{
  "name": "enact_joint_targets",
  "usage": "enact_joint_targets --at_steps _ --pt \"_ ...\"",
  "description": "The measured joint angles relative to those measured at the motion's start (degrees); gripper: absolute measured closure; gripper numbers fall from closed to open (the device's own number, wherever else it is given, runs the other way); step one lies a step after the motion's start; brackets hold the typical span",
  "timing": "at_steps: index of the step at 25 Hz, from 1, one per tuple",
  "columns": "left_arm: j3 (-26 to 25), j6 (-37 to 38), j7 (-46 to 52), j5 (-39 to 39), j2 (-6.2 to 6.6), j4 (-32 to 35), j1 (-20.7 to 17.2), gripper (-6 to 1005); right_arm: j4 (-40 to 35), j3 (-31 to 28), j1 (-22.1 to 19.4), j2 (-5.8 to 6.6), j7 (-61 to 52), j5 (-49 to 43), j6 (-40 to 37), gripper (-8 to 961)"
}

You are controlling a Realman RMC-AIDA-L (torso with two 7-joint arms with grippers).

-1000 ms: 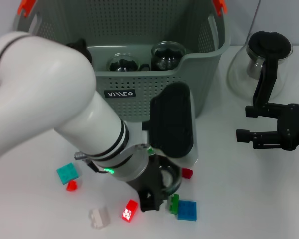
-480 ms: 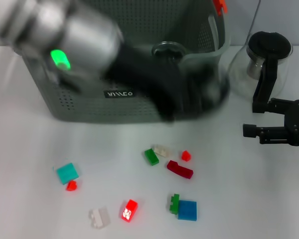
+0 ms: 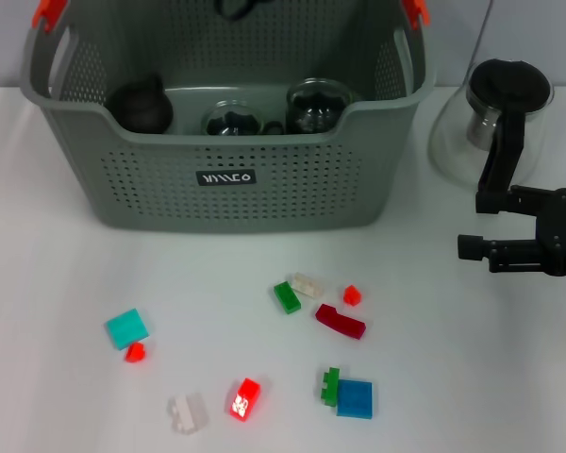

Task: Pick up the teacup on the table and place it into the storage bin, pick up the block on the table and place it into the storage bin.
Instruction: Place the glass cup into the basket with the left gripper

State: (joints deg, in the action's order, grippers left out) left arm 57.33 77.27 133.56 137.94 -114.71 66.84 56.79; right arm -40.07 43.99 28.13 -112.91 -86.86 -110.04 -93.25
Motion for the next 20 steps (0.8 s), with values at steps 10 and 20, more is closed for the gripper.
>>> enact_joint_targets --at_steps 10,20 --pt "0.42 -13.28 2.11 11.9 1.0 -20.74 7.06 955 0.08 -0.24 0.13 -0.31 -0.15 -1.28 -0.09 29" --pt "0.65 -14.05 3.58 17.93 -1.23 -23.48 7.51 953 0.88 -0.25 0.34 -0.19 0.37 -1.5 0.38 28"
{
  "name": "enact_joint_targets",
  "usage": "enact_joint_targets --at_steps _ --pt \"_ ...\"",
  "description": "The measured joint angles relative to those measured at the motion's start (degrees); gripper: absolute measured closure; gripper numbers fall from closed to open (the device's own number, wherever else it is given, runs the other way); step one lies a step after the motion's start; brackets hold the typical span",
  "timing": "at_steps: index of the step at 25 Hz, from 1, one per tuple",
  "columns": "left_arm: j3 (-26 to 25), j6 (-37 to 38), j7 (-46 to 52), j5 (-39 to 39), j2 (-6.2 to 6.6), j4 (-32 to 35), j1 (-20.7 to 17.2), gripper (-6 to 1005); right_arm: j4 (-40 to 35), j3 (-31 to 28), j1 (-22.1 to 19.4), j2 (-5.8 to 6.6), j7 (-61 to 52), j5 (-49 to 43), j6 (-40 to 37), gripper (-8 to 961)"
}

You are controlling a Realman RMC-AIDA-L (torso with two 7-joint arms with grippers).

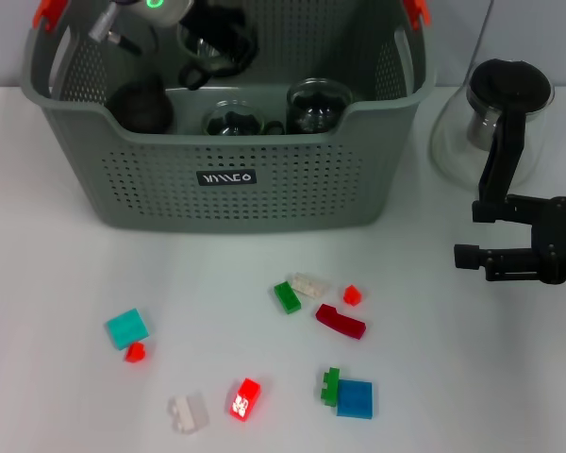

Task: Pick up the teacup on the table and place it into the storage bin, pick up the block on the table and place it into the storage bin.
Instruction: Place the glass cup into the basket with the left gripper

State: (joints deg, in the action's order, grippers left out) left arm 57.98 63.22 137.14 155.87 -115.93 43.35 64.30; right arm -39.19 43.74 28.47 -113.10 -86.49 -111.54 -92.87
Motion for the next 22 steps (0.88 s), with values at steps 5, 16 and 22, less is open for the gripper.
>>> enact_joint_targets --at_steps 5,16,22 --pt "0.05 -0.03 0.7 3.22 -1.39 -0.26 0.06 952 0.0 0.06 0.1 -0.01 0.08 0.0 0.14 28" --pt "2.79 0.38 0.76 6.27 -3.3 -0.41 0.21 951 0.0 0.07 0.1 -0.02 0.09 0.01 0.59 29" --pt "6.04 0.42 0.86 6.36 -3.56 -1.2 0.21 950 0.0 0.31 0.1 -0.05 0.09 0.01 0.9 29"
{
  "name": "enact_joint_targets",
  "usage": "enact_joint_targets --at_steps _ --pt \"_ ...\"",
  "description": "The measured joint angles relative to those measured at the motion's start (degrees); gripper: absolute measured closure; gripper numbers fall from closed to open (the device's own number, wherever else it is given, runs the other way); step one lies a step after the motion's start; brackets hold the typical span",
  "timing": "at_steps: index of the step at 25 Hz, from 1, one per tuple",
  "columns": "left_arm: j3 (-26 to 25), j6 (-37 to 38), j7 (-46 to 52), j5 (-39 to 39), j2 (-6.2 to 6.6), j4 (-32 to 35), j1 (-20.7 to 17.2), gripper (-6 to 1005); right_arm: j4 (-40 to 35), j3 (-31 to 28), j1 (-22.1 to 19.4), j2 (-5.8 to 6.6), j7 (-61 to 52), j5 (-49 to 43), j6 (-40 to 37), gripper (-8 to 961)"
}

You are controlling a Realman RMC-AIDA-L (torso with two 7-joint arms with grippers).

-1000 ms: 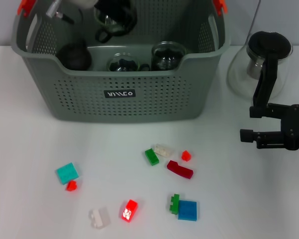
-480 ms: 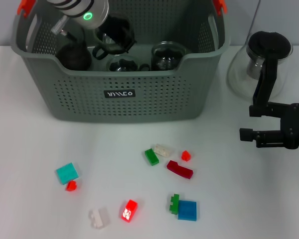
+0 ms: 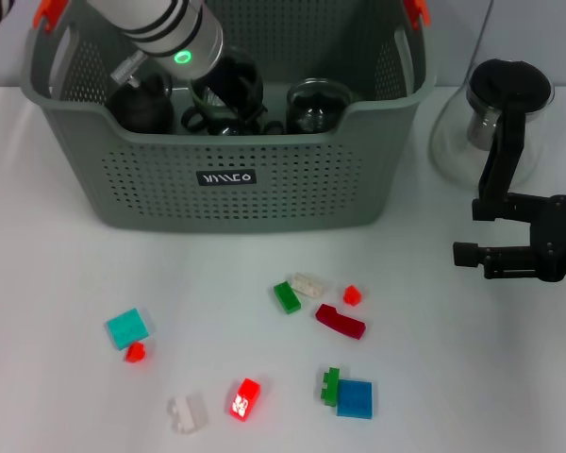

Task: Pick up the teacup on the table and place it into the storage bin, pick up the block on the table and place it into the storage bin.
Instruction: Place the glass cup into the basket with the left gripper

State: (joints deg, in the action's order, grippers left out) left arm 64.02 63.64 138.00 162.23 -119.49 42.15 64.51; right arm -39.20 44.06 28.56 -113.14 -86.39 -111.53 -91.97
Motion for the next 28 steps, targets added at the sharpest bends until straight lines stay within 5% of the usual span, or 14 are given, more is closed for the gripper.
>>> enact_joint_targets --at_steps 14,23,28 --pt "0.4 -1.45 0.04 0.08 -0.47 0.34 -0.37 948 0.0 0.07 0.0 0.02 0.0 0.0 -0.01 28" --pt "-0.09 -1.99 0.34 1.18 -0.27 2.14 -0.54 668 0.0 -0.03 -0.36 0.05 0.0 0.0 -0.05 28" --pt "-2.81 1.49 2.32 0.59 -0.17 14.95 -3.26 552 -0.01 -0.29 -0.51 0.3 -0.05 0.0 -0.41 28"
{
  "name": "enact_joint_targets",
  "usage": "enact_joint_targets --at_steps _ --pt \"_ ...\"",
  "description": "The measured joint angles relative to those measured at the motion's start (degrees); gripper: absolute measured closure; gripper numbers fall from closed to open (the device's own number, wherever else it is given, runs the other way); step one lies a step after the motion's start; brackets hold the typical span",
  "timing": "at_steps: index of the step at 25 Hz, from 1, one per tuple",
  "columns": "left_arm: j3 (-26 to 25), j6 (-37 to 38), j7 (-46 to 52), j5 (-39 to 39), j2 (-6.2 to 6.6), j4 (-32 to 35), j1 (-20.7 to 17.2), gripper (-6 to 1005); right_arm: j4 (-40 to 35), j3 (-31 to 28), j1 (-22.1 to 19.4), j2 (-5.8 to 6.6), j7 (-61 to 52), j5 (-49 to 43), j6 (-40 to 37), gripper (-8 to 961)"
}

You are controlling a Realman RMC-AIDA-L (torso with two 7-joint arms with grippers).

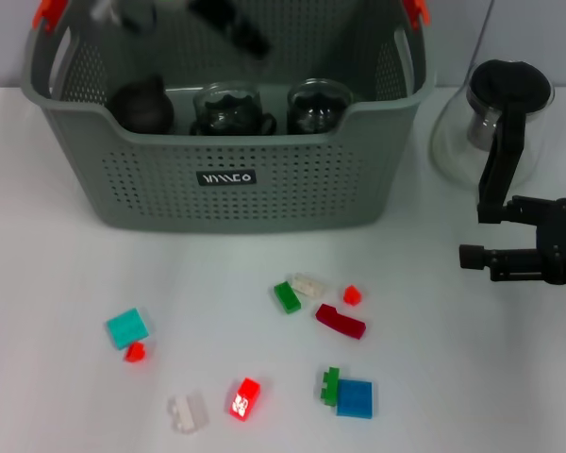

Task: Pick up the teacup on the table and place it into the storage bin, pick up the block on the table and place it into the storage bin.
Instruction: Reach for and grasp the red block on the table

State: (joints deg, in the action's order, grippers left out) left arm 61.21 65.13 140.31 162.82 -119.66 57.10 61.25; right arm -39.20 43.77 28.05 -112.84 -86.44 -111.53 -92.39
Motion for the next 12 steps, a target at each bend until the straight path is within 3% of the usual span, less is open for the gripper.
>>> enact_joint_targets --at_steps 3,6,8,12 --pt "-5.21 3.38 -0.16 -3.29 -0.51 9.76 -1.58 474 -0.01 -0.47 0.08 0.18 -0.04 0.0 -0.16 29" --pt "-8.64 8.61 -1.96 -12.38 -0.92 17.86 -4.3 377 -0.19 -0.73 0.4 0.45 0.02 -0.01 -0.55 29" --pt "-9.97 13.0 -4.84 -22.55 -0.92 22.0 -7.41 312 -0.25 -0.76 0.7 0.7 0.03 0.0 -1.13 29" --pt "-10.97 25.86 -15.97 -47.03 -0.75 24.0 -16.17 311 -0.6 -0.77 1.06 1.0 0.16 0.0 -2.81 29"
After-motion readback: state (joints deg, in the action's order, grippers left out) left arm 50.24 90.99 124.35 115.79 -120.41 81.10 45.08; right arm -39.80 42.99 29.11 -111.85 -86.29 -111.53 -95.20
